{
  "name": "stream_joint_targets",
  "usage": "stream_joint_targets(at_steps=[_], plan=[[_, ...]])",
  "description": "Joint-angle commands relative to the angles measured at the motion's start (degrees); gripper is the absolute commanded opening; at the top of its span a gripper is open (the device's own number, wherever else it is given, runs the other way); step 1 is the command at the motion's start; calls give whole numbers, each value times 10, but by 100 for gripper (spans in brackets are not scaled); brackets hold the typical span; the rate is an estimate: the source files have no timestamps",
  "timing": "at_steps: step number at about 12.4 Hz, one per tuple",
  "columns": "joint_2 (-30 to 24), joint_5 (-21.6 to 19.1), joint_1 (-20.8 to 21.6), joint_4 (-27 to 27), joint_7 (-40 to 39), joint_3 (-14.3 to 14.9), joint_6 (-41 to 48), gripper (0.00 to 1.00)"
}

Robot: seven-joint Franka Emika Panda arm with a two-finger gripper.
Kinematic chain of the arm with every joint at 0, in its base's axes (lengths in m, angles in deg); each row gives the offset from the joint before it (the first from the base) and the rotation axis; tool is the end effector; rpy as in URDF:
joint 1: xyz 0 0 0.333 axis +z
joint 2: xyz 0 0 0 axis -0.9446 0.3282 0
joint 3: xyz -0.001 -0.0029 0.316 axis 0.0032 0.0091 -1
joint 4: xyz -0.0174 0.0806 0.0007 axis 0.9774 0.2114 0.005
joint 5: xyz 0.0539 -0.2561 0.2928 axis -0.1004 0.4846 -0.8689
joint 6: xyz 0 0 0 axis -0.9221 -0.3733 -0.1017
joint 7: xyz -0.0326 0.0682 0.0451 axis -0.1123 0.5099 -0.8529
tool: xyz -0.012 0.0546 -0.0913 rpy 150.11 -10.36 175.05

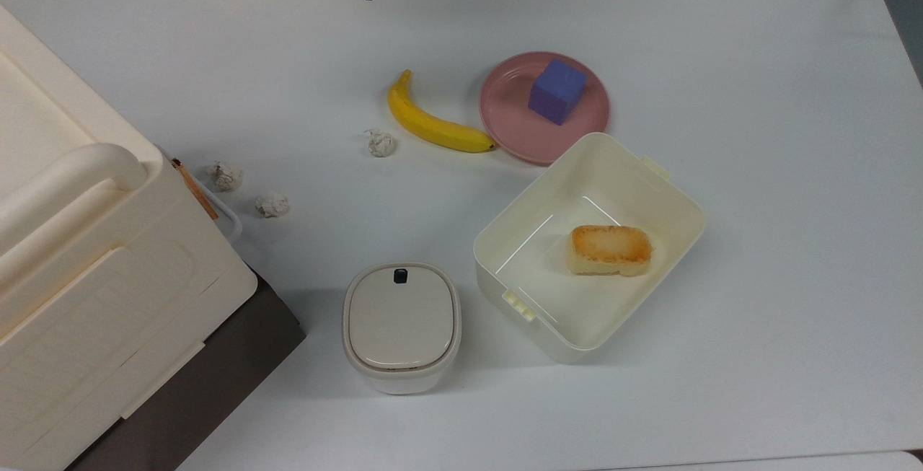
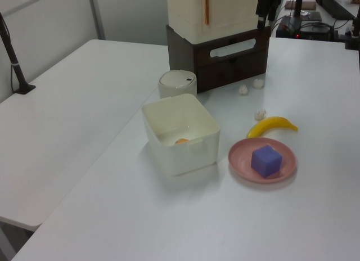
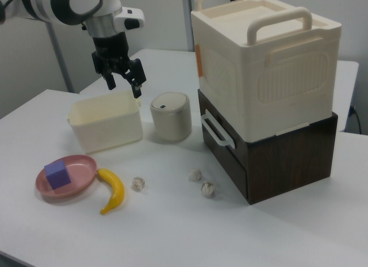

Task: Put the cube on the table

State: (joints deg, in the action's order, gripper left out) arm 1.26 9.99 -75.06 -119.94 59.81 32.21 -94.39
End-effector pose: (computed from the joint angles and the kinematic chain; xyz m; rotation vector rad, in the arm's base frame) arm 0.5668 -0.0481 0.6214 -3.1147 0.1725 -0.1314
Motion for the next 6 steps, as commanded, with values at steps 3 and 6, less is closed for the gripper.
stream_joint_targets(at_steps=[3,6], plan=[[-4,47,8,-14,-1,-47,33,100],[-4,43,18,-25,0,-77,75,100]])
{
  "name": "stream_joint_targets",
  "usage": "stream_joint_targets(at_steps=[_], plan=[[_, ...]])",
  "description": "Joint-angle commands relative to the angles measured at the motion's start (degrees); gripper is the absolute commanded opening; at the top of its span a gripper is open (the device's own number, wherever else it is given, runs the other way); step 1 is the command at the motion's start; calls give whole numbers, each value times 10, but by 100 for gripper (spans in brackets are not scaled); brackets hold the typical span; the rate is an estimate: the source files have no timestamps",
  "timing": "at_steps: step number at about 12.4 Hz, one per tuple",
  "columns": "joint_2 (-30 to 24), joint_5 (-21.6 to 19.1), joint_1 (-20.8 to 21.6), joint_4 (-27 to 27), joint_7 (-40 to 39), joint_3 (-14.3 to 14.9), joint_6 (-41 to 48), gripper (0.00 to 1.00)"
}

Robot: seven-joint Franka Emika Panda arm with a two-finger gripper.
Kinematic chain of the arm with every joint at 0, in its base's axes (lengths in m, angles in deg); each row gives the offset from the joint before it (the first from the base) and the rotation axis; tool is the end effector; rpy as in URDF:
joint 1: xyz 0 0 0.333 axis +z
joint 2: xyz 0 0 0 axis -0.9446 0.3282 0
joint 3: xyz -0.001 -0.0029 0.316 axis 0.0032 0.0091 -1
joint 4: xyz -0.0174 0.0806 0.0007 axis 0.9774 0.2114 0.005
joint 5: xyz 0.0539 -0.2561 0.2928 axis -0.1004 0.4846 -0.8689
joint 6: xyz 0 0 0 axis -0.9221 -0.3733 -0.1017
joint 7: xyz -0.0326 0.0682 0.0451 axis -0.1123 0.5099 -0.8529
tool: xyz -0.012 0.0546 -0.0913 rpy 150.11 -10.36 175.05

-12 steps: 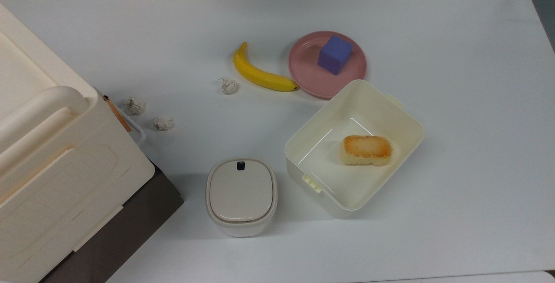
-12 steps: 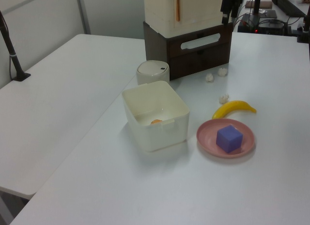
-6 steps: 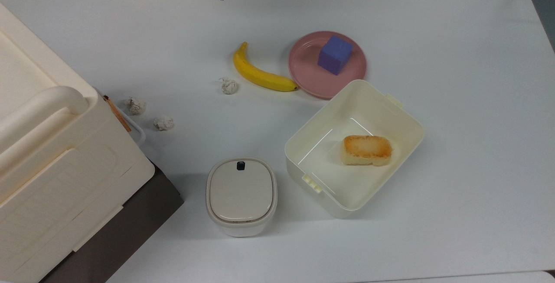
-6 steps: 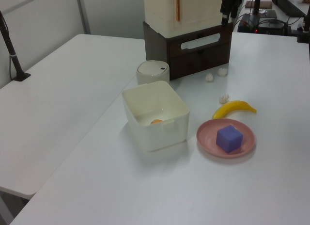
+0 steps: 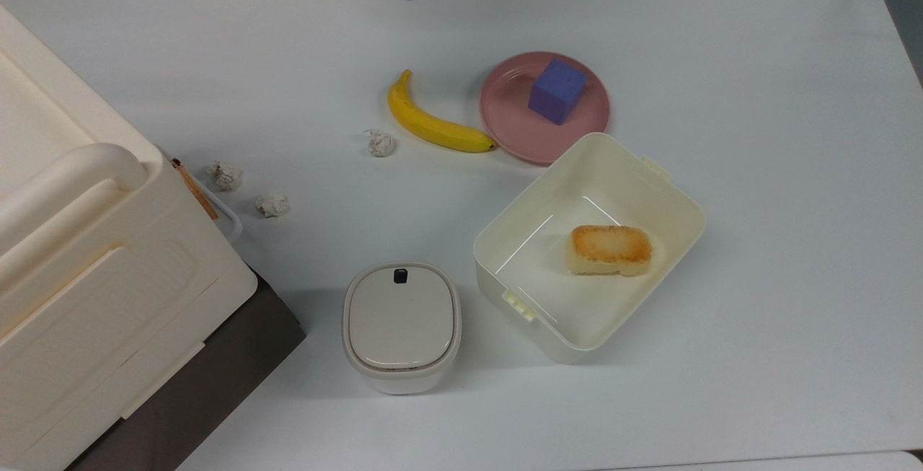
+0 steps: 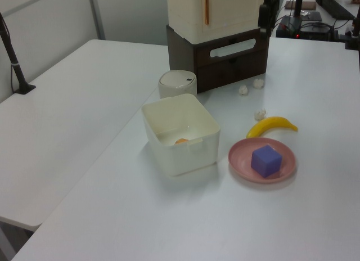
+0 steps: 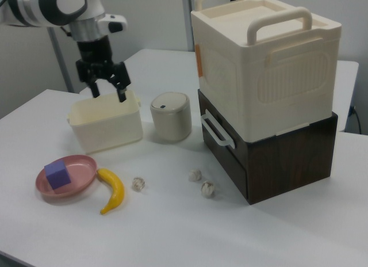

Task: Put the cube on the table

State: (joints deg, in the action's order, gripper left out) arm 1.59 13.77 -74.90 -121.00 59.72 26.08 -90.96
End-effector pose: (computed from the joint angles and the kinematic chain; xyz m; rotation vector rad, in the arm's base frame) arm 0.5636 0.0071 0.6039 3.0997 0.0067 0.0004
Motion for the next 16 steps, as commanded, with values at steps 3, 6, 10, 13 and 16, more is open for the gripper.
stream_joint_targets(at_steps=[3,6,10,13,16], plan=[[-8,4,21,-42,25,-78,40,100],[-9,2,23,-88,58,-120,-25,92],[-7,4,24,-139,82,-169,-77,100],[-4,5,24,-158,97,-204,-78,100],[10,49,31,-196,151,-262,-103,100]])
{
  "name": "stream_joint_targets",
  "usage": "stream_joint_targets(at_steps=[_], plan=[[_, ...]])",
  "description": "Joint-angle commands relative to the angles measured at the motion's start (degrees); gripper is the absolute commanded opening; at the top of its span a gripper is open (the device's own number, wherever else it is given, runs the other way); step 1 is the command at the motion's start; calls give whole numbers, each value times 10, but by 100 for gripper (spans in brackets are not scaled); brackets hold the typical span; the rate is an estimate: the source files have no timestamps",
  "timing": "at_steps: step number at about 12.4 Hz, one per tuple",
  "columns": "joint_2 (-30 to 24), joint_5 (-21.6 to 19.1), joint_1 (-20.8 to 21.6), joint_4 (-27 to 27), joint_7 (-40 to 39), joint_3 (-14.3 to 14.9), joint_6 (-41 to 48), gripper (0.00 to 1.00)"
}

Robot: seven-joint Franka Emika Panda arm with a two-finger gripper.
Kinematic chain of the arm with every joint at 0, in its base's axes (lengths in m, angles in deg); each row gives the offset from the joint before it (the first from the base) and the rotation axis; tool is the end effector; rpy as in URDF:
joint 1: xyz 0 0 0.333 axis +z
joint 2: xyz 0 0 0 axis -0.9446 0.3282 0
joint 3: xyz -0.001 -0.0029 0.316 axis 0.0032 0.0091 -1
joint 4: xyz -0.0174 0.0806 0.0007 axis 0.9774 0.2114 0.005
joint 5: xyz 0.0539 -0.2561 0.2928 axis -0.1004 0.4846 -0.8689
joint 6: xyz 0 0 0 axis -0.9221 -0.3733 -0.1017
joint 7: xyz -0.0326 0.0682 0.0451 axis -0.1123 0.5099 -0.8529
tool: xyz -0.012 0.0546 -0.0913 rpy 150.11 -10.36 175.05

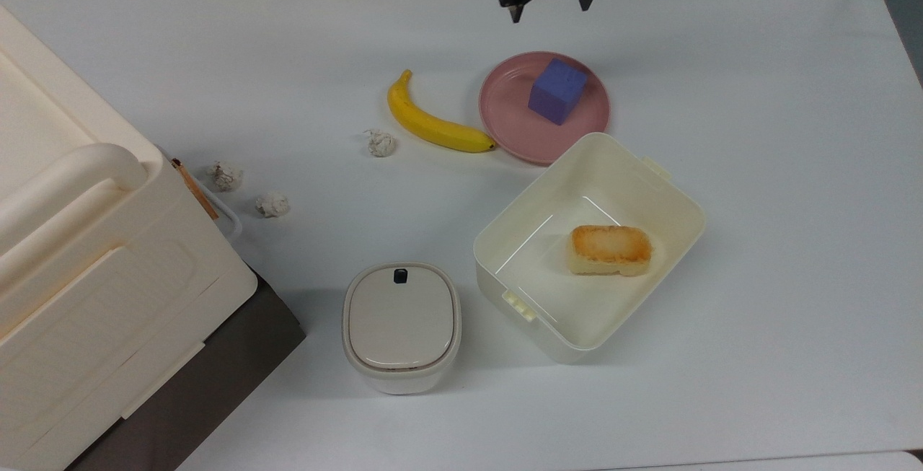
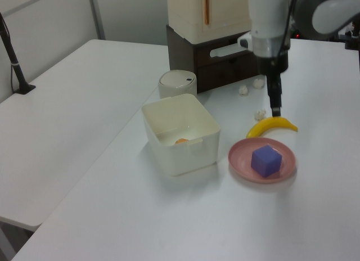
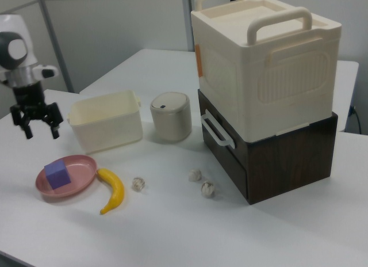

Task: Put the cube on the table

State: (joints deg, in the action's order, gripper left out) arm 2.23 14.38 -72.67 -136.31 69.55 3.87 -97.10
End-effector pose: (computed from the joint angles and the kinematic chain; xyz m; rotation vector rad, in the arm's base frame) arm 0.4985 0.2316 0.4822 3.0153 0.4112 -0.2252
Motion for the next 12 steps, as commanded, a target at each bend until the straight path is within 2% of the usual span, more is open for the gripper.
stream_joint_targets(at_steps=[1,3,6,9,12], plan=[[11,48,11,-56,79,-46,-74,100],[35,75,20,-58,109,-48,-103,100],[73,152,21,-70,190,-48,-149,100],[97,215,32,-84,225,-48,-150,100],[104,217,39,-89,238,-48,-149,100]])
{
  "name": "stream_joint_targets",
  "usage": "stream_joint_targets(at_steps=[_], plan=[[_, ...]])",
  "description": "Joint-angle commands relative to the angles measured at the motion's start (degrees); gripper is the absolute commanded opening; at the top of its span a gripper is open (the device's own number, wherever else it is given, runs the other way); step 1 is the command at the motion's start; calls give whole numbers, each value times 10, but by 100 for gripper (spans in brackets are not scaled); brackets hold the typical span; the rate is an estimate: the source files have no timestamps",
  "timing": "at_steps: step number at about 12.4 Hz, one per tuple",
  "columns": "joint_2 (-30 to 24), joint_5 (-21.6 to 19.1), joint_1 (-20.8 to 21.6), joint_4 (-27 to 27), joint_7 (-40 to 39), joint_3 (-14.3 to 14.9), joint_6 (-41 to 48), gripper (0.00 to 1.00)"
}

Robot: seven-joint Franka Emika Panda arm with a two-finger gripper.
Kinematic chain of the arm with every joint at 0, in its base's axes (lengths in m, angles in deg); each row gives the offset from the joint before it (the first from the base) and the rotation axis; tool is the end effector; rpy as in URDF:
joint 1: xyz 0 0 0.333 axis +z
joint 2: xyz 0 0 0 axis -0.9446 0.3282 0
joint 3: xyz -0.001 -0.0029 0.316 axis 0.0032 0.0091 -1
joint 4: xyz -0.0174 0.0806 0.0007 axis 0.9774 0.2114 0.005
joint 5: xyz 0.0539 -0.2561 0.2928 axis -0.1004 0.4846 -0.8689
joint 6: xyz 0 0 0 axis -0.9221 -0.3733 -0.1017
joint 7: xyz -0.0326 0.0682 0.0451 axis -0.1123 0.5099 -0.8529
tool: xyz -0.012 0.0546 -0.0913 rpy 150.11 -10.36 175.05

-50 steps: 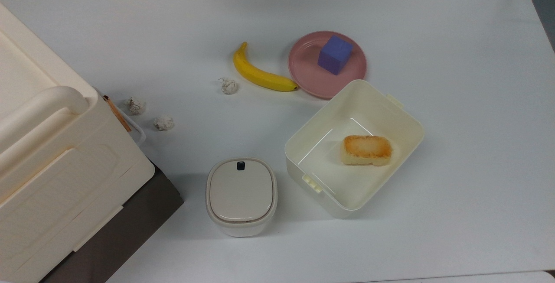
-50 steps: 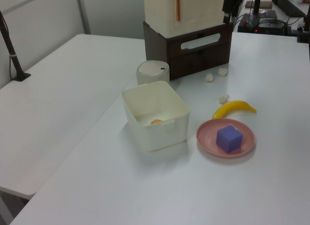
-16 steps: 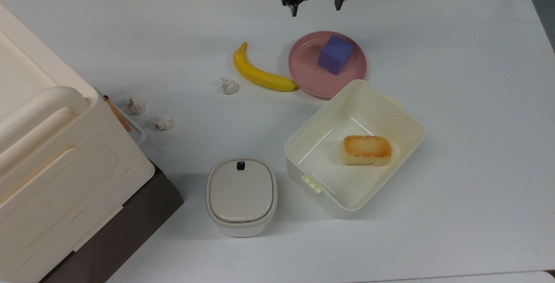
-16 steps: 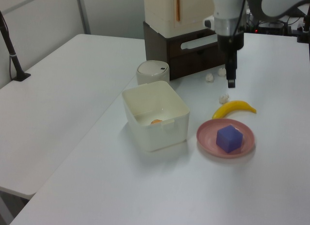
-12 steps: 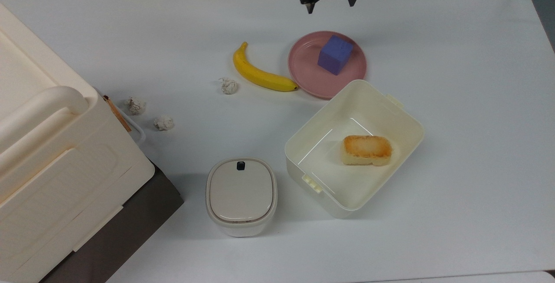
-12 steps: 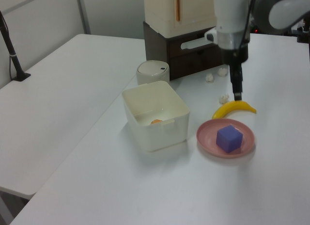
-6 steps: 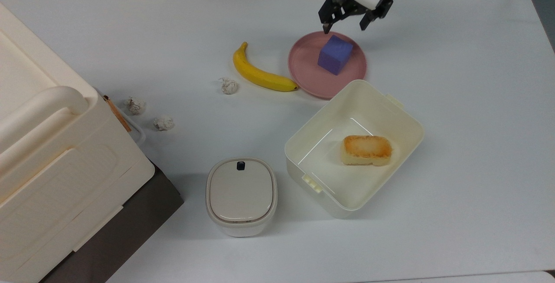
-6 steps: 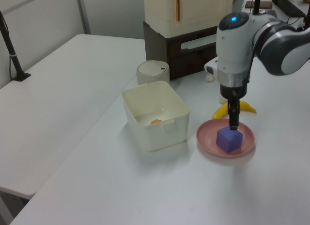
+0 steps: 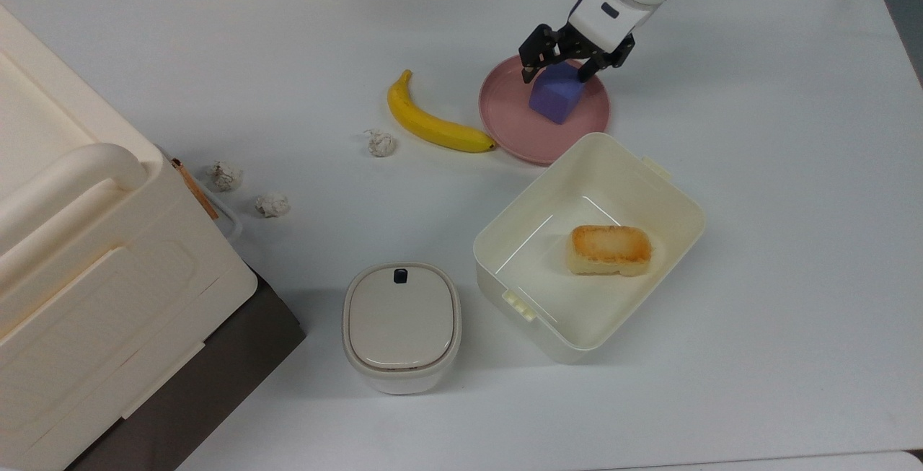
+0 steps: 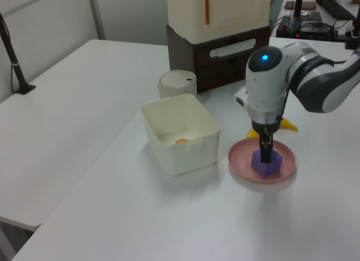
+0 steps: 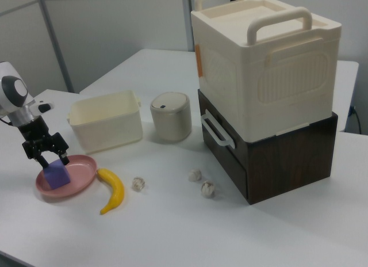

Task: Put the cube on the table

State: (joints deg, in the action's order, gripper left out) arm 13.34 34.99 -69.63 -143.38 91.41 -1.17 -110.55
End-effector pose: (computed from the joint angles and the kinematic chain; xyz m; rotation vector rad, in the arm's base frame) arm 0.4914 0.2858 0.3527 2.8079 0.3077 -0.0541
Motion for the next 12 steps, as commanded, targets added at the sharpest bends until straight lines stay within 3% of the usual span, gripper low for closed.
stream_joint_targets(at_steps=[1,12], plan=[[-5,11,16,-19,19,3,-14,100],[-30,8,-1,-4,21,3,2,100]])
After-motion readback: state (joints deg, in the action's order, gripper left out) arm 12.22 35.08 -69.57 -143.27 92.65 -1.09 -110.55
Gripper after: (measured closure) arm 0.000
